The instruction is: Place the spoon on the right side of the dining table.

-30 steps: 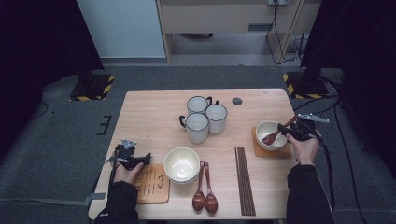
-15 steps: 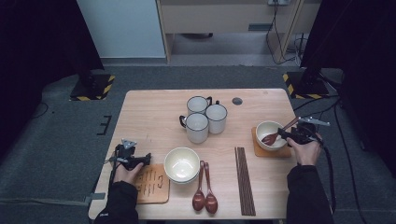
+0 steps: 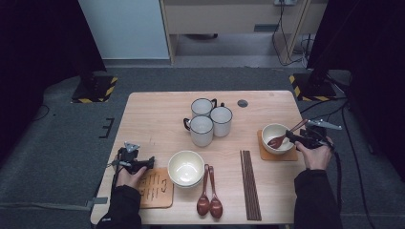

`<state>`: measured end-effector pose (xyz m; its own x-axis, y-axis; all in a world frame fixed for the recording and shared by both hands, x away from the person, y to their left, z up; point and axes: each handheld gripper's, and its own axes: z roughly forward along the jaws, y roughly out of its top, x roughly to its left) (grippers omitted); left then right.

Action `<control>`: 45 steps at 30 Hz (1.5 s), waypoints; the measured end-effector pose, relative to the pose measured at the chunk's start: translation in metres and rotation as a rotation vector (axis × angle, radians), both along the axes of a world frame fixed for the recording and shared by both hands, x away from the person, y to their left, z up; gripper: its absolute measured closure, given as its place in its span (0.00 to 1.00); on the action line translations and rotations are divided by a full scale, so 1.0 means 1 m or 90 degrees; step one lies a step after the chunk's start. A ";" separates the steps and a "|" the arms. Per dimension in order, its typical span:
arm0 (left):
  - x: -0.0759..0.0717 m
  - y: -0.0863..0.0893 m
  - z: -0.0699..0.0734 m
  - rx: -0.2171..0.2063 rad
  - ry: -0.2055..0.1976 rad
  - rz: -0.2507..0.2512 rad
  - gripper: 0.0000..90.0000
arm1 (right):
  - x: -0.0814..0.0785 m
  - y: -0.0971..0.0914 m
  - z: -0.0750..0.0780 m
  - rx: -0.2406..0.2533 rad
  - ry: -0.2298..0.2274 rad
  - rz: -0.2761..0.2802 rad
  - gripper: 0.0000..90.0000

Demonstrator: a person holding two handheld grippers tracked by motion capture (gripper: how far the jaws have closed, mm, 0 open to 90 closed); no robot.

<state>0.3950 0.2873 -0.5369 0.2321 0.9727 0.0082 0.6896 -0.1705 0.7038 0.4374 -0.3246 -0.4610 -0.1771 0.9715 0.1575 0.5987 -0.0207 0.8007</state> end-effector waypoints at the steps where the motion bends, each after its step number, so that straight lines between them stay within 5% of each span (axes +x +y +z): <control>1: 0.000 0.000 0.000 0.000 0.000 0.000 0.03 | 0.000 0.000 0.001 -0.001 -0.002 0.003 0.39; 23: 0.000 0.000 0.000 -0.001 0.001 -0.001 0.02 | 0.027 0.004 0.008 -0.018 -0.022 0.046 0.41; 34: 0.000 0.000 0.000 -0.001 0.002 -0.002 0.02 | 0.040 0.007 -0.001 -0.019 -0.003 0.049 0.41; 45: 0.000 0.000 0.000 -0.001 0.002 -0.002 0.02 | 0.037 0.006 -0.003 -0.022 0.014 0.038 0.42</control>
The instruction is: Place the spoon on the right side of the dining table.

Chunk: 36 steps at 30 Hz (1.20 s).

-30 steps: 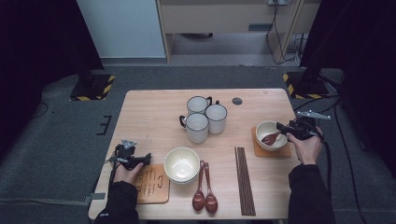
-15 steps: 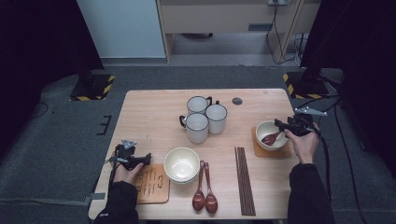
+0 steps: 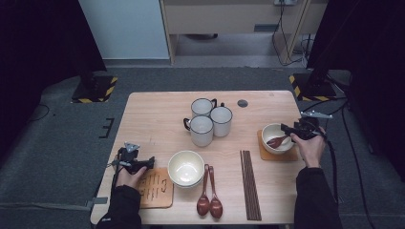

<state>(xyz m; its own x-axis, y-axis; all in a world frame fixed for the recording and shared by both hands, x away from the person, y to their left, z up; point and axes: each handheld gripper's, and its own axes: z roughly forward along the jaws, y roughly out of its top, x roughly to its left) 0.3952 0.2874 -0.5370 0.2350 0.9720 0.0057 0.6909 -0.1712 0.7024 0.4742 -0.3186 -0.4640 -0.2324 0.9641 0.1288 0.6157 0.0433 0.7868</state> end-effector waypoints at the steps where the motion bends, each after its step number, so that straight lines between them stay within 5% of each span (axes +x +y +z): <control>1: 0.000 0.000 0.000 0.000 0.000 0.000 0.02 | -0.001 0.000 0.000 0.001 0.002 -0.002 0.42; 36: 0.000 0.000 0.000 0.000 0.000 0.000 0.02 | -0.045 -0.006 0.003 -0.017 0.024 0.003 0.43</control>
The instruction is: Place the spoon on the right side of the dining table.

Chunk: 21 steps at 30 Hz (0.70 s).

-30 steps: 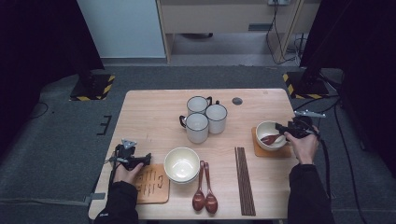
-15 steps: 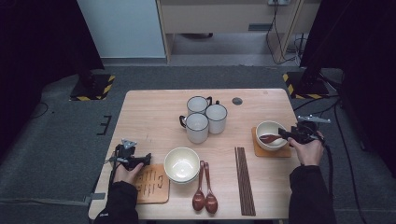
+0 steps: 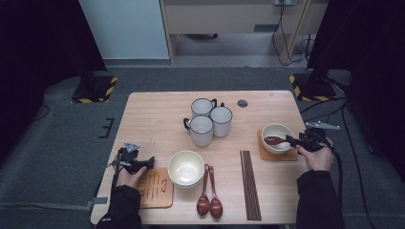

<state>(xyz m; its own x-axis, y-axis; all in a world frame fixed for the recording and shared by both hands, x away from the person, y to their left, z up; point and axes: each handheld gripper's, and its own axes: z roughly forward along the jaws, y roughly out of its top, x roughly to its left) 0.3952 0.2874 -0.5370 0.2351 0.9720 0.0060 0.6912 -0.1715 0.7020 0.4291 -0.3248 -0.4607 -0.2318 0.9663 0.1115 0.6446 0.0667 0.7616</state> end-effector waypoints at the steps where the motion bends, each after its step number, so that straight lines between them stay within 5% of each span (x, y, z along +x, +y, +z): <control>1: 0.000 0.000 0.000 0.000 0.000 0.000 0.02 | -0.002 0.000 0.000 0.006 0.002 0.002 0.42; 21: 0.000 0.000 0.000 0.000 0.000 0.000 0.02 | -0.020 0.002 0.001 0.018 0.001 0.017 0.43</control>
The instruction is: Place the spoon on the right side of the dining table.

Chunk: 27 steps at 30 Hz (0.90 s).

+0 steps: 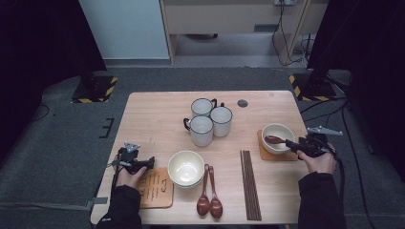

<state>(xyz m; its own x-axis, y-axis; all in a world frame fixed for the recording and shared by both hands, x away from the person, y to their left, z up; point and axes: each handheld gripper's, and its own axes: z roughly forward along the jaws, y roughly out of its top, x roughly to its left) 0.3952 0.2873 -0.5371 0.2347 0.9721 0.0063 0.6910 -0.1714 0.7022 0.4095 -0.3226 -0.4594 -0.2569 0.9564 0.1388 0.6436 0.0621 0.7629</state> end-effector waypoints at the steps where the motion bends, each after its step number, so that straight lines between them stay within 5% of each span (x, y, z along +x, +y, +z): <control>1: 0.000 0.000 0.000 0.000 0.000 0.000 0.02 | -0.001 0.000 0.000 0.001 0.000 0.003 0.43; 27: 0.000 0.000 0.000 0.000 0.000 0.000 0.01 | -0.027 0.011 0.000 0.026 -0.001 0.051 0.47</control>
